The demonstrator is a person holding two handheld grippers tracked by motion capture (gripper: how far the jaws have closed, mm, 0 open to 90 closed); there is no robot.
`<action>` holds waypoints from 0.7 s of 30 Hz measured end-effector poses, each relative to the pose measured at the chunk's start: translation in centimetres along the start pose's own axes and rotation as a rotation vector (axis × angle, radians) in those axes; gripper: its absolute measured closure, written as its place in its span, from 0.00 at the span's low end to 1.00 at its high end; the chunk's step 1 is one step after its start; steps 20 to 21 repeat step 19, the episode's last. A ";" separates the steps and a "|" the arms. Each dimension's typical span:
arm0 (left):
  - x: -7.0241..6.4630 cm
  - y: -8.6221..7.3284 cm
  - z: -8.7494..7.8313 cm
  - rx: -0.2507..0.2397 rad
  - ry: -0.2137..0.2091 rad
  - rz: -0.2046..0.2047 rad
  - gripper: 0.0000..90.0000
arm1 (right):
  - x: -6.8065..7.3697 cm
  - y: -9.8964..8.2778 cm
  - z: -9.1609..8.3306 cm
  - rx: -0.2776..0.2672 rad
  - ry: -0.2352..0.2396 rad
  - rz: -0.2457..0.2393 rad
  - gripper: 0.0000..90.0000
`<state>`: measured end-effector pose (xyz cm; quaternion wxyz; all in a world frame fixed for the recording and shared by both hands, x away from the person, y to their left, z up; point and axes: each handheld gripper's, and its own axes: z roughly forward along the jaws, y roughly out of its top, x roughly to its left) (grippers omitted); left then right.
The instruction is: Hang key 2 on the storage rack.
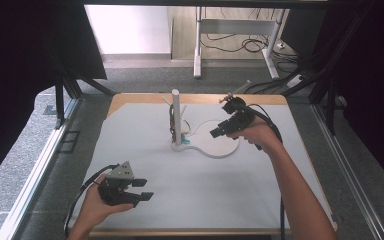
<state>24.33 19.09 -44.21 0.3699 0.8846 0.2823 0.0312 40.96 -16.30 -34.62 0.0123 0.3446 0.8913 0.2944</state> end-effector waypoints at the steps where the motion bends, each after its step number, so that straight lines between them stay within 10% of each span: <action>1: 0.0 0.0 0.0 0.004 0.001 0.003 0.53 | -0.1 -0.9 -0.2 -0.011 0.003 0.002 0.55; 11: 0.3 -0.3 -0.3 -0.007 0.018 -0.018 0.53 | -0.2 -9.9 -1.2 -0.109 0.007 0.015 0.54; 21: 0.7 -0.2 -0.2 -0.012 0.025 -0.040 0.52 | 0.3 -12.0 -1.5 -0.159 -0.027 0.004 0.51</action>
